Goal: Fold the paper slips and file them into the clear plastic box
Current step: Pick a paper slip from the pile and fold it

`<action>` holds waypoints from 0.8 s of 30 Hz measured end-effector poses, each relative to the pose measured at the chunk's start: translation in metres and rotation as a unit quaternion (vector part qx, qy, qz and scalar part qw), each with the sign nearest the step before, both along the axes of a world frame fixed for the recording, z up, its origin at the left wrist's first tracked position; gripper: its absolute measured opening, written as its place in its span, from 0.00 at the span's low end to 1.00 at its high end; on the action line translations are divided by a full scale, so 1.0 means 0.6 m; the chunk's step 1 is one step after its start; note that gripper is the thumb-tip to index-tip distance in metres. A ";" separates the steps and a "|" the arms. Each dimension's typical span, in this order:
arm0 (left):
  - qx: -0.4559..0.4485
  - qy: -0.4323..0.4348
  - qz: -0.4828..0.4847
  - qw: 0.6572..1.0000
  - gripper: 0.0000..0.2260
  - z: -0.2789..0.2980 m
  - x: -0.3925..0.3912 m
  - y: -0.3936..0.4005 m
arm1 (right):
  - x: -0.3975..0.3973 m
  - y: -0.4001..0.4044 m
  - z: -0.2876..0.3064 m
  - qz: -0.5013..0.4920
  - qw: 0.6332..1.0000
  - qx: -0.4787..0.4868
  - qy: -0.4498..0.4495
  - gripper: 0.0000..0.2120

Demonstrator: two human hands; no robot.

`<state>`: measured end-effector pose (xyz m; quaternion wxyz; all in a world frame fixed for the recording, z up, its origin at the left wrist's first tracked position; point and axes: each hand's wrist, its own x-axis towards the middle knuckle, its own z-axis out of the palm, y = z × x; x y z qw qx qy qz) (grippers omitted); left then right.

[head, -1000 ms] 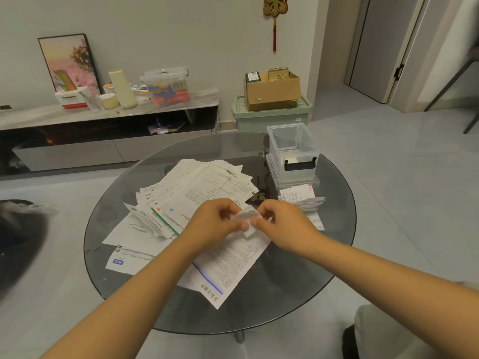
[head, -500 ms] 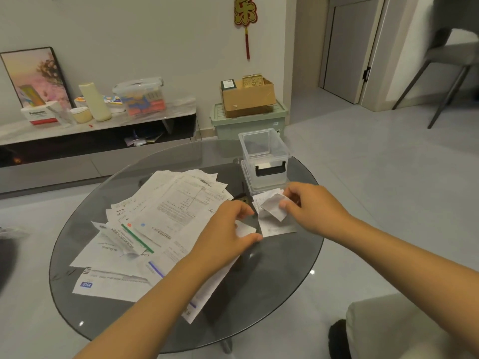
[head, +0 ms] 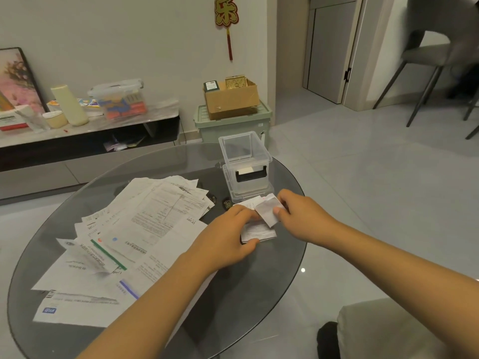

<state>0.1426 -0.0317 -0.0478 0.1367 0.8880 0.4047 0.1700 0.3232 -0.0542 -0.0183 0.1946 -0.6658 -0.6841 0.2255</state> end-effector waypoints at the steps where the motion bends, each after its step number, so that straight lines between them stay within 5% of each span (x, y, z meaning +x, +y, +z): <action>1: 0.002 -0.001 0.003 1.000 0.19 0.000 0.000 0.003 | 0.003 0.001 0.000 -0.001 1.000 0.012 -0.003 0.04; 12: -0.069 -0.137 0.121 0.981 0.06 0.002 0.005 0.037 | 0.005 -0.001 0.016 0.027 0.980 0.194 -0.039 0.04; 18: -0.165 -0.197 0.149 0.955 0.09 0.004 -0.001 0.052 | -0.012 0.023 -0.007 0.086 0.971 0.168 -0.147 0.10; 24: -0.170 -0.187 0.131 0.959 0.13 0.003 0.004 0.046 | -0.028 0.058 -0.024 0.082 0.979 0.138 -0.129 0.12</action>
